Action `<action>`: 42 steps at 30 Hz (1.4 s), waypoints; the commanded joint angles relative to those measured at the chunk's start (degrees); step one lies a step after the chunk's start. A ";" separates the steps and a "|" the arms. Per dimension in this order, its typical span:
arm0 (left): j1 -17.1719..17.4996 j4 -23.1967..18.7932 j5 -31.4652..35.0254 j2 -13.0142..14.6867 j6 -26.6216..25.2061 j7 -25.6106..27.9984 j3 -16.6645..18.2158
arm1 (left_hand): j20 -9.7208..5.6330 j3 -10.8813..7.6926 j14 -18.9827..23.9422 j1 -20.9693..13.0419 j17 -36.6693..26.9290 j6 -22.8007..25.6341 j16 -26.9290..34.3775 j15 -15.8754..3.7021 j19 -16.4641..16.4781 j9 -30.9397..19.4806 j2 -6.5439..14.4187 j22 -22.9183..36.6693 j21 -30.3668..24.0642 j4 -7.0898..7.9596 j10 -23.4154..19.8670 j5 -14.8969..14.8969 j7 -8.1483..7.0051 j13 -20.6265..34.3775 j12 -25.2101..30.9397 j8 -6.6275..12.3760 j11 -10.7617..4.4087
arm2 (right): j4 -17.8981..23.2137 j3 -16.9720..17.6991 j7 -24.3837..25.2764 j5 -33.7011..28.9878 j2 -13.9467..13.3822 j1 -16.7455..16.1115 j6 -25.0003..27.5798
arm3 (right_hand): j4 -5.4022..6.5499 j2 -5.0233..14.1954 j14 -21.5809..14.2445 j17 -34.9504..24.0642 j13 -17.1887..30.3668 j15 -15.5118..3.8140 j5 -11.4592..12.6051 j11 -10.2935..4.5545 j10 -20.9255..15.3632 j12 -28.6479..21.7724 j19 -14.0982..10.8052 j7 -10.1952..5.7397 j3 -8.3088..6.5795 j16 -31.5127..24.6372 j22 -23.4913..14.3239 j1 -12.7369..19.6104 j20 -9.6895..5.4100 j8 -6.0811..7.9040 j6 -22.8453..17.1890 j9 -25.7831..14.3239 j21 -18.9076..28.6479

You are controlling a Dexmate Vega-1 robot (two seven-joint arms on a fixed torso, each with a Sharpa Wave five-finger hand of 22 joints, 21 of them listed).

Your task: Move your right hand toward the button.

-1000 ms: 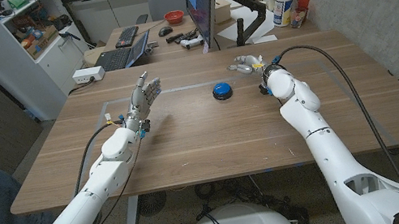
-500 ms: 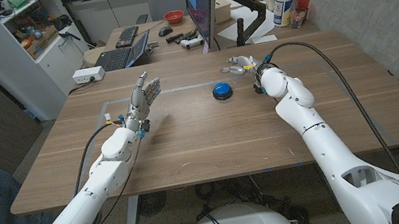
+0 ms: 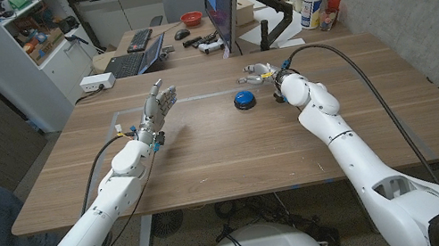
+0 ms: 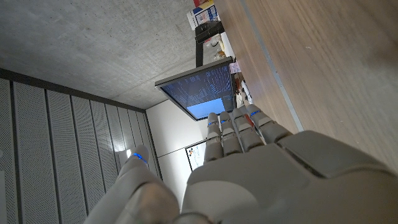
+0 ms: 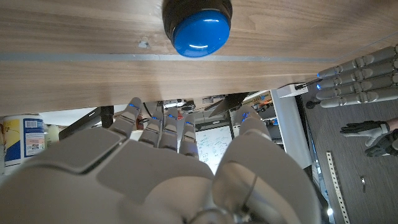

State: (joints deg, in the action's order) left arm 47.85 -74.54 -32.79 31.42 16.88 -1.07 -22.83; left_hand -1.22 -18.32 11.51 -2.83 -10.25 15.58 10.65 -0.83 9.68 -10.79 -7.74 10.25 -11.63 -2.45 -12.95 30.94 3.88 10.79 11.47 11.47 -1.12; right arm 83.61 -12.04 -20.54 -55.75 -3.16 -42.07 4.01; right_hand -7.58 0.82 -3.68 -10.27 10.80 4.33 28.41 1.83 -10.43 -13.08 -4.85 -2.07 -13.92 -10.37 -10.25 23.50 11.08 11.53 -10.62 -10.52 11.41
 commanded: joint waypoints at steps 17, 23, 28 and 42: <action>0.23 0.07 0.02 0.30 0.06 -0.28 0.17 | 0.28 0.44 0.18 -0.53 -0.17 0.70 0.26 -0.23 -0.06 -0.14 0.23 0.34 0.05 -0.23 -0.81 0.44 0.03 0.11 0.14 0.43 0.02 | -1.95 -4.74 -2.29 -5.59 -0.09 2.38 2.84 | -0.14 -1.54 0.98 -0.16 0.20 1.58 0.63 -0.45 0.35 0.32 2.38 -0.61 0.82 0.18 -0.15 -0.37 1.21 -0.24 -0.09 -0.22 -0.94; 0.18 0.26 0.08 0.37 0.19 -0.39 0.19 | 0.28 0.51 0.16 -0.55 -0.17 0.70 0.26 -0.20 -0.11 -0.14 0.26 0.34 0.06 -0.25 -0.81 0.48 0.10 0.11 0.13 0.41 0.03 | -2.57 -5.43 -2.40 -6.38 0.07 2.66 3.28 | -0.14 -1.74 1.12 -0.17 0.21 1.62 0.73 -0.47 0.33 0.31 2.83 -0.67 0.93 0.16 -0.15 -0.44 1.23 -0.21 -0.15 -0.22 -1.01; 0.14 0.50 0.01 0.35 0.27 -0.50 0.23 | 0.30 0.59 0.14 -0.56 -0.18 0.74 0.26 -0.23 -0.13 -0.15 0.29 0.34 0.05 -0.26 -0.75 0.52 0.14 0.11 0.10 0.40 -0.11 | -3.10 -5.91 -2.51 -6.97 0.22 2.99 3.65 | -0.14 -1.91 1.32 -0.17 0.22 1.55 0.83 -0.50 0.32 0.31 3.28 -0.74 1.03 0.17 -0.16 -0.48 1.23 -0.21 -0.16 -0.23 -1.07; 0.05 1.36 -0.02 0.37 0.41 -0.61 0.32 | 0.32 0.78 0.10 -0.59 -0.18 0.86 0.25 -0.13 -0.17 -0.15 0.36 0.35 0.04 -0.30 -0.77 0.61 0.08 0.11 0.10 0.40 0.04 | -5.48 -7.66 -1.90 -9.50 0.63 4.20 4.77 | -0.23 -2.41 2.01 -0.19 0.25 1.25 1.20 -0.69 0.64 0.41 3.81 -0.80 1.25 0.16 -0.17 -0.43 1.25 -0.22 -0.09 -0.23 -0.91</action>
State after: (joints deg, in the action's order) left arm 48.05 -73.82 -32.75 31.75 17.07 -1.55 -22.64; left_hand -1.03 -17.66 11.51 -3.06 -10.25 16.08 10.65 -0.83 9.49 -10.78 -7.52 10.25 -11.63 -2.76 -13.48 31.15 3.99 10.79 11.47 11.47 -1.03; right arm 79.81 -18.24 -22.77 -63.33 -2.86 -38.77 7.86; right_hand -7.81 -0.97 -2.12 -10.26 10.79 5.42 29.25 1.23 -9.79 -12.64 -1.25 -2.68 -12.73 -10.13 -10.25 22.72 12.39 11.53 -10.64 -10.52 10.37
